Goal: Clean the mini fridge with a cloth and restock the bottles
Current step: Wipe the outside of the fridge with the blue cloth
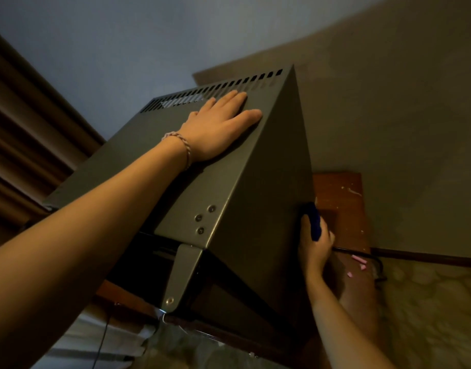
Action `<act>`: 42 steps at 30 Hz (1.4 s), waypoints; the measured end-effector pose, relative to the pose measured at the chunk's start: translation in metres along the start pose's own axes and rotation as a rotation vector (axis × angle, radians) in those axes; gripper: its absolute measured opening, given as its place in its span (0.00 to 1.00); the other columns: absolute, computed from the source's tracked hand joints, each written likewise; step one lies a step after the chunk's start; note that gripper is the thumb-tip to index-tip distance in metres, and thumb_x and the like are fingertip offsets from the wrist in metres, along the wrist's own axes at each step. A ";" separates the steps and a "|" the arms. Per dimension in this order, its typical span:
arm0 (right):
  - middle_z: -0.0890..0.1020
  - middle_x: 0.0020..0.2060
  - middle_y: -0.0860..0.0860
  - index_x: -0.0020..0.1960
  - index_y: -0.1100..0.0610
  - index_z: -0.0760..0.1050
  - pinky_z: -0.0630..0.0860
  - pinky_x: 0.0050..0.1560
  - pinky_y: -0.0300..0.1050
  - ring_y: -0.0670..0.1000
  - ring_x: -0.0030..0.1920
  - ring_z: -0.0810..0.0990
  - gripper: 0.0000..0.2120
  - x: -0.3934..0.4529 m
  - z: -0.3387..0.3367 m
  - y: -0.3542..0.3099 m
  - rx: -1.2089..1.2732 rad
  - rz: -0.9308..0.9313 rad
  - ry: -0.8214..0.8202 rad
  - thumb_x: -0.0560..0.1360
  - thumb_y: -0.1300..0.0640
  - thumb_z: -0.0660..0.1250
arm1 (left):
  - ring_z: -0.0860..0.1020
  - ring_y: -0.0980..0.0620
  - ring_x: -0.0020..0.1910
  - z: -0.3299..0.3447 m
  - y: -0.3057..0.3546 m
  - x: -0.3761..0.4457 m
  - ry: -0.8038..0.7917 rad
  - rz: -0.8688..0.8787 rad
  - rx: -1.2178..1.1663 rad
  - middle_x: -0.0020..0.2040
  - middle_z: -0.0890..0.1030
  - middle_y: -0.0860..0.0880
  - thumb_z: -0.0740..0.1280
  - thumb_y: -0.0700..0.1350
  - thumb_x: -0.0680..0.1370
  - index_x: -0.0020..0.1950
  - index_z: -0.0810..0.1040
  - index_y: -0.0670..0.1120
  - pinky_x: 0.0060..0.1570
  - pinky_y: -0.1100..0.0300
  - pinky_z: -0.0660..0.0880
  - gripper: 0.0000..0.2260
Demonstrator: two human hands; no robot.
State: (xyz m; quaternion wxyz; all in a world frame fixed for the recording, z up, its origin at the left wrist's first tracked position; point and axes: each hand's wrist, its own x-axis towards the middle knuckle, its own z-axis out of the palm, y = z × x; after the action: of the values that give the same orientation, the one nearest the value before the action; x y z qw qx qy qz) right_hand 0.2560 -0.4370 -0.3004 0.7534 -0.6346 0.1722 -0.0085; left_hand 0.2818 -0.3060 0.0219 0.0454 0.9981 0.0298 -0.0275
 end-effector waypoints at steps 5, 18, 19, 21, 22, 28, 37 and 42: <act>0.73 0.63 0.52 0.65 0.47 0.77 0.68 0.66 0.53 0.54 0.66 0.72 0.31 -0.066 -0.007 0.007 0.016 -0.043 0.007 0.71 0.29 0.63 | 0.46 0.50 0.80 0.000 0.000 -0.001 -0.001 0.005 0.002 0.81 0.48 0.56 0.45 0.71 0.72 0.81 0.50 0.56 0.75 0.41 0.44 0.39; 0.74 0.61 0.56 0.62 0.46 0.76 0.75 0.61 0.47 0.52 0.61 0.77 0.20 -0.139 0.022 -0.148 0.181 -0.641 0.048 0.74 0.39 0.70 | 0.46 0.50 0.80 0.002 -0.004 0.001 -0.003 -0.001 0.004 0.81 0.48 0.56 0.45 0.72 0.71 0.81 0.50 0.55 0.77 0.42 0.46 0.40; 0.75 0.61 0.57 0.62 0.45 0.76 0.76 0.61 0.49 0.53 0.61 0.77 0.19 -0.129 0.026 -0.156 0.194 -0.673 0.050 0.74 0.40 0.70 | 0.46 0.50 0.80 0.002 -0.005 0.001 -0.004 0.002 0.004 0.81 0.48 0.56 0.45 0.73 0.71 0.81 0.51 0.55 0.77 0.43 0.47 0.41; 0.76 0.60 0.58 0.62 0.45 0.75 0.76 0.61 0.56 0.56 0.61 0.78 0.19 -0.101 0.034 -0.165 0.213 -0.722 0.076 0.75 0.39 0.69 | 0.47 0.50 0.80 0.002 -0.006 0.003 -0.002 0.010 0.003 0.81 0.49 0.55 0.45 0.75 0.68 0.81 0.51 0.55 0.77 0.43 0.47 0.44; 0.76 0.60 0.58 0.62 0.46 0.75 0.75 0.61 0.59 0.56 0.61 0.78 0.19 -0.085 0.038 -0.168 0.220 -0.733 0.090 0.75 0.39 0.69 | 0.46 0.50 0.80 0.002 -0.006 0.004 -0.004 0.008 0.004 0.81 0.49 0.55 0.44 0.75 0.68 0.81 0.51 0.55 0.77 0.43 0.47 0.44; 0.74 0.60 0.48 0.63 0.49 0.78 0.74 0.65 0.53 0.47 0.62 0.76 0.23 -0.001 0.052 -0.162 0.240 -0.559 0.044 0.73 0.38 0.69 | 0.46 0.50 0.80 0.002 -0.003 0.002 -0.011 0.005 0.012 0.81 0.48 0.55 0.45 0.72 0.71 0.81 0.50 0.55 0.77 0.43 0.47 0.41; 0.74 0.64 0.53 0.69 0.53 0.76 0.71 0.65 0.41 0.49 0.63 0.76 0.28 0.099 0.053 -0.115 0.115 -0.346 -0.030 0.75 0.38 0.67 | 0.45 0.50 0.80 0.001 -0.001 0.000 -0.015 0.010 0.006 0.81 0.47 0.56 0.47 0.69 0.77 0.81 0.49 0.55 0.77 0.43 0.45 0.35; 0.75 0.64 0.54 0.68 0.49 0.76 0.71 0.66 0.50 0.51 0.61 0.76 0.25 0.126 0.045 -0.069 0.032 -0.226 -0.068 0.77 0.36 0.66 | 0.45 0.52 0.80 -0.001 -0.002 0.002 -0.014 -0.003 0.001 0.81 0.47 0.57 0.45 0.70 0.73 0.81 0.49 0.56 0.77 0.43 0.46 0.39</act>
State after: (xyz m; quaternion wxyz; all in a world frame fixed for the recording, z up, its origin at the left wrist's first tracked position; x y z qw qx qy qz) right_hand 0.4010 -0.4371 -0.2601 0.7630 -0.6378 0.0740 -0.0746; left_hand 0.2835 -0.3043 0.0223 0.0451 0.9979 0.0310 -0.0343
